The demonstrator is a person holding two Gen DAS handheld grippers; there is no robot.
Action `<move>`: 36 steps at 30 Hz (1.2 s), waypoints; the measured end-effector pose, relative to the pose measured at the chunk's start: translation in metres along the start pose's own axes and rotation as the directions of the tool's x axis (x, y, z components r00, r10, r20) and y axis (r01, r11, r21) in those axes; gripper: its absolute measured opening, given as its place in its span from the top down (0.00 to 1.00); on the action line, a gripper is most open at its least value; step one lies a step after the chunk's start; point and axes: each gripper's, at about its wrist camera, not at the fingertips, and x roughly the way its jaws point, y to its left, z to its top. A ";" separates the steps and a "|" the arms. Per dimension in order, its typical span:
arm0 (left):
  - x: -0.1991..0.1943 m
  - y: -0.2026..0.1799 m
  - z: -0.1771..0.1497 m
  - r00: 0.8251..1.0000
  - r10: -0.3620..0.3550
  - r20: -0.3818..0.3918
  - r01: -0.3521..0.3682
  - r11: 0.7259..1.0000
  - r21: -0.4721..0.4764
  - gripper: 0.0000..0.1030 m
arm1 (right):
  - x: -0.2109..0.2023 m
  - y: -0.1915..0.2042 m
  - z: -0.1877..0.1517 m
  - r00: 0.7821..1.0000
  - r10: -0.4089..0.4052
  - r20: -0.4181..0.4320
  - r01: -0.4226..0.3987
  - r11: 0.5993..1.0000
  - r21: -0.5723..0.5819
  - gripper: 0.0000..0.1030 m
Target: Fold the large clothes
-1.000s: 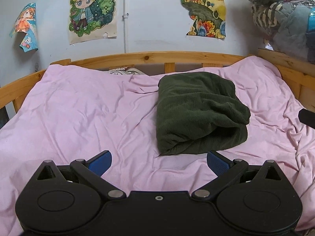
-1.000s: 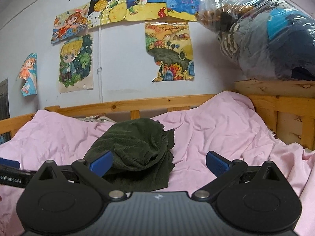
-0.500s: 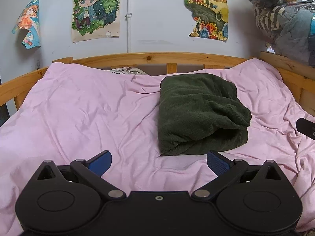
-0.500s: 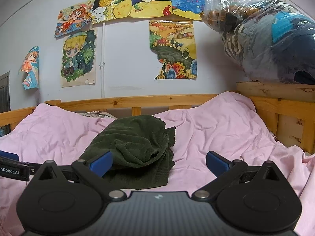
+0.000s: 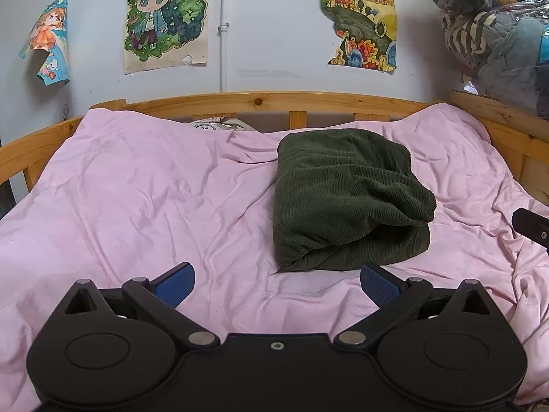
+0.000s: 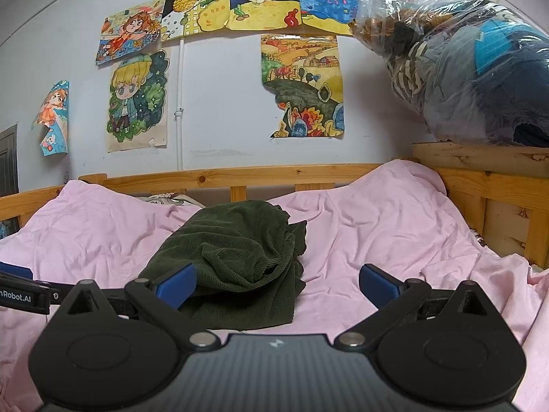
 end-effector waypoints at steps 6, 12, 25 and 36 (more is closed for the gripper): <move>0.000 0.000 0.000 1.000 0.001 0.000 -0.001 1.000 0.001 0.00 | 0.000 0.000 0.000 1.000 0.000 0.000 0.000 1.000 0.000 0.00; -0.001 -0.001 0.000 1.000 0.003 -0.001 -0.003 1.000 0.000 0.00 | 0.000 0.000 0.000 1.000 0.000 -0.001 0.000 1.000 0.001 0.00; -0.002 -0.001 0.000 1.000 0.002 -0.002 -0.002 1.000 0.007 0.00 | 0.000 -0.001 0.000 1.000 0.000 -0.002 0.000 1.000 0.001 0.00; -0.002 -0.002 0.000 1.000 0.001 -0.003 -0.001 1.000 0.012 0.00 | 0.000 -0.001 0.000 1.000 -0.001 -0.002 0.001 1.000 0.003 0.00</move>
